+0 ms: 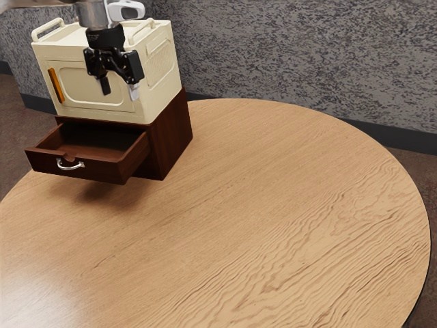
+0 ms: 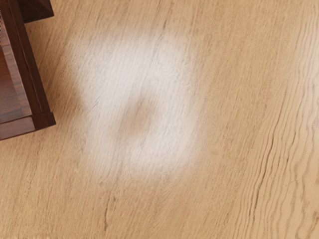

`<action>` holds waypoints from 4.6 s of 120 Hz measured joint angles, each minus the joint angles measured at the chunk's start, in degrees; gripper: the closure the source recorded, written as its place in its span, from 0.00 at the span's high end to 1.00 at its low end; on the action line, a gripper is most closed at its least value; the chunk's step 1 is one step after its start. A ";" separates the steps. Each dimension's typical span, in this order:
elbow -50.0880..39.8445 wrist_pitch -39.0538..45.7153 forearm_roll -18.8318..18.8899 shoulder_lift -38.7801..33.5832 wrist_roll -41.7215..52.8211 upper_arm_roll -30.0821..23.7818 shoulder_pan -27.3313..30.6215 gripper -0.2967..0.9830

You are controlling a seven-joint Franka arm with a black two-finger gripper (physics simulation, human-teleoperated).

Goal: Push the drawer handle with one arm to close the drawer

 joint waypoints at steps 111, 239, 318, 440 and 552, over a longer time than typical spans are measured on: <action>-39.94 11.96 8.20 -26.45 -2.00 -0.58 7.57 0.77; -53.76 45.11 7.38 -17.20 12.82 -2.30 17.72 0.36; -49.58 49.87 7.41 -8.36 18.21 -2.63 27.16 0.16; -40.39 49.63 7.27 -1.11 21.94 -2.95 23.04 0.15; -27.68 49.93 5.35 8.66 24.12 -2.93 23.54 0.15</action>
